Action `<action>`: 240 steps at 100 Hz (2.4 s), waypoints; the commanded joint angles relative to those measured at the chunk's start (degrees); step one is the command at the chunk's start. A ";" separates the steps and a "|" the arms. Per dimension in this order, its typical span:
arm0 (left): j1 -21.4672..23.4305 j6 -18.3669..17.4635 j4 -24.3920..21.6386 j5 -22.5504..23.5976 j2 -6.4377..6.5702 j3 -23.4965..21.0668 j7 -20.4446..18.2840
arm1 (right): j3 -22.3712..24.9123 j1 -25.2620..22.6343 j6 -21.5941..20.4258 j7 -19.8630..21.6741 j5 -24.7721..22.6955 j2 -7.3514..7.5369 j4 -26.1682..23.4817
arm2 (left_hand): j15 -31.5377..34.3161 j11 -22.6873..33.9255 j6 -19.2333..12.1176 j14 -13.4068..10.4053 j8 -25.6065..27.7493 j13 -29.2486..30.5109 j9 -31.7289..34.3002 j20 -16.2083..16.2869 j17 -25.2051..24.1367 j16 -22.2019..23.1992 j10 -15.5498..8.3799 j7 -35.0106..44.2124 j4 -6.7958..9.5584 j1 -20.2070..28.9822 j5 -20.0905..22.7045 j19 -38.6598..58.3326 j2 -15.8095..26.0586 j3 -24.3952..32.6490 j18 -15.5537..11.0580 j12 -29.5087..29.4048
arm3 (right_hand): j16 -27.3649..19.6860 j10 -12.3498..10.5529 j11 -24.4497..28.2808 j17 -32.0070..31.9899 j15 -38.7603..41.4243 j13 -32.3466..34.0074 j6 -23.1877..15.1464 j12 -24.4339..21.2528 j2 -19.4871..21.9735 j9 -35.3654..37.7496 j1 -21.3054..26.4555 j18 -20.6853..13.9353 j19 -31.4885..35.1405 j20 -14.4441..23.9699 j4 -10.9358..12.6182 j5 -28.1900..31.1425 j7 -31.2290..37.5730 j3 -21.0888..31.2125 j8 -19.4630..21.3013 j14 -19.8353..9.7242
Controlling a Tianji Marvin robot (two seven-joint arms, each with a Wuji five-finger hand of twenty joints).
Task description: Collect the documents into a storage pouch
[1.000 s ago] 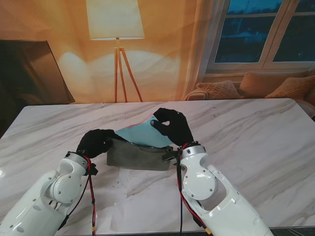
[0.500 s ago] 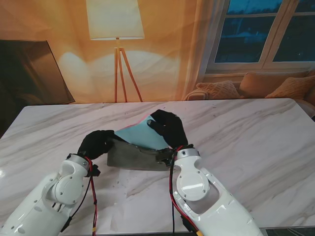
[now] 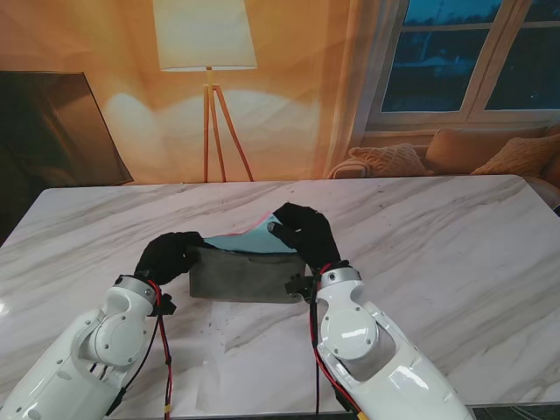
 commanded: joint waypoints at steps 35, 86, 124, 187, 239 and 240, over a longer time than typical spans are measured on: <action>-0.14 -1.15 0.01 0.68 -0.03 -0.24 -0.78 | 2.64 -0.31 0.68 1.95 -1.42 1.25 -0.22 | 1.74 1.20 1.12 3.96 2.76 0.27 1.99 -1.69 -1.36 -0.23 -2.20 2.07 -0.24 1.02 0.02 -0.82 2.45 -1.89 -3.83 0.03 | 0.59 0.07 1.29 6.16 5.38 8.26 -5.21 2.96 -1.77 -2.29 6.79 6.11 9.17 7.32 1.66 -2.99 4.83 2.75 0.76 5.75; 0.37 -4.51 0.07 2.65 0.31 -0.98 -0.35 | 2.52 0.70 -1.40 1.95 -10.95 2.62 0.58 | 1.55 0.94 -0.16 3.44 3.13 0.29 2.19 -1.94 -1.18 -0.37 -2.79 1.96 -0.08 0.90 0.66 -1.01 3.04 -1.92 -4.25 -0.05 | 0.51 -0.38 4.22 12.85 13.45 9.86 -5.35 5.44 -9.42 -6.54 8.46 5.64 21.71 13.52 1.85 -4.98 9.03 7.64 10.26 7.64; 1.03 -6.58 -0.57 3.86 0.51 -1.46 -0.09 | 2.70 0.91 -3.86 1.44 -15.95 3.41 1.53 | 1.42 0.76 -0.30 3.16 3.25 0.42 2.28 -2.29 -1.09 -0.50 -2.96 1.92 -0.08 0.87 0.54 -1.02 3.09 -1.95 -4.54 0.03 | -4.75 4.35 -2.67 25.26 13.73 21.31 -5.73 -5.55 -10.56 -7.71 8.29 6.68 27.32 12.46 2.49 -12.50 8.90 9.57 17.92 5.48; 1.27 -7.63 -1.08 4.61 0.67 -1.66 -0.21 | 2.83 1.54 -5.77 2.30 -23.32 4.93 2.03 | 1.43 0.68 -0.33 3.16 3.24 0.42 2.32 -2.57 -1.14 -0.53 -3.00 1.95 -0.07 0.81 0.54 -0.90 3.07 -1.88 -4.55 0.12 | 1.26 0.36 -4.77 38.12 24.39 32.82 -5.08 -4.56 -10.72 4.11 8.03 7.60 39.02 8.49 1.49 9.81 1.73 9.15 -15.63 3.55; 0.99 -9.56 -0.84 3.16 0.56 -1.49 -0.48 | 3.98 0.76 -3.09 3.62 -15.18 3.89 -2.39 | 0.71 -0.21 -2.94 1.81 3.89 0.74 2.84 -3.41 -0.43 -0.95 -4.39 2.74 0.04 0.13 1.43 -0.96 3.60 -0.92 -5.34 0.01 | -1.43 0.83 -1.65 37.72 20.73 33.04 -5.93 -3.45 -8.41 4.96 10.33 8.06 38.03 2.36 2.10 15.35 1.98 7.62 -7.43 3.84; 0.97 -9.54 -0.83 3.00 0.54 -1.44 -0.47 | 3.99 0.75 -3.07 3.76 -15.00 3.90 -2.49 | 0.70 -0.23 -2.94 1.81 3.92 0.74 2.85 -3.43 -0.42 -0.95 -4.36 2.78 0.04 0.16 1.48 -0.95 3.55 -0.88 -5.35 0.01 | -1.43 0.78 -1.59 37.66 20.74 33.03 -5.94 -3.40 -8.42 5.03 10.34 8.02 38.00 2.35 2.11 15.41 2.01 7.63 -7.35 3.83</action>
